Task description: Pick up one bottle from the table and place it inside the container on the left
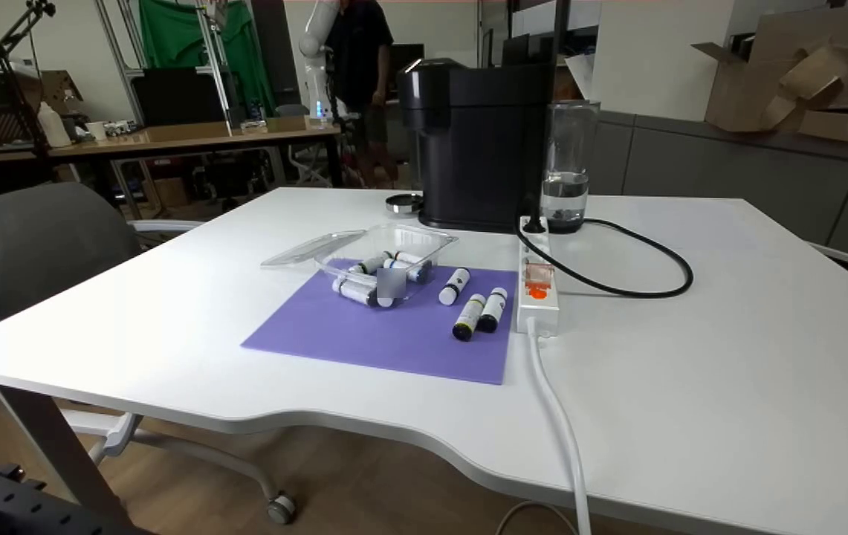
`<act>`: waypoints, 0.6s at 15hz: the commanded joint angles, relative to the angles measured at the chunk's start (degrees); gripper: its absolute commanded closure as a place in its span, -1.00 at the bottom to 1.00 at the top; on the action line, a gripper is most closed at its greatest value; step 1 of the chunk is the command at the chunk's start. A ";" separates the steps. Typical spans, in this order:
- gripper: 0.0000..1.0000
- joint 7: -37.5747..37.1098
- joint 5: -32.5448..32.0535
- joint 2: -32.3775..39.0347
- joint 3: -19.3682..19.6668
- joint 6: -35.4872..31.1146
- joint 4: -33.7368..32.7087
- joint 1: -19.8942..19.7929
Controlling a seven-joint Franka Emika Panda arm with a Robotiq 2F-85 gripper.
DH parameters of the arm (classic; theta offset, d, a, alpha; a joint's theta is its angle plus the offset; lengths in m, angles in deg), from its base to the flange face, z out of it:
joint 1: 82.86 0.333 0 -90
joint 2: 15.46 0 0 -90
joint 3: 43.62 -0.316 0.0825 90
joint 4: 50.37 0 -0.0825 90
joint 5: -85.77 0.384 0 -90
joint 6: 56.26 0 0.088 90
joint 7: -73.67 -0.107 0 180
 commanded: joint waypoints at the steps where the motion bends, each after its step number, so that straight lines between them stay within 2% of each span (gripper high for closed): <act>1: -1.00 5.95 3.33 4.53 2.19 -4.52 0.54 1.76; 3: -1.00 12.11 9.99 7.27 3.94 -6.72 1.18 3.93; 4: -1.00 13.39 12.47 8.03 4.10 -5.58 0.85 4.23; 5: -1.00 10.59 9.28 6.67 2.48 -5.32 1.08 2.59; 7: -1.00 12.39 11.50 8.35 2.90 -5.51 1.08 3.23; 9: -1.00 11.28 10.84 7.53 2.26 -5.67 1.53 3.27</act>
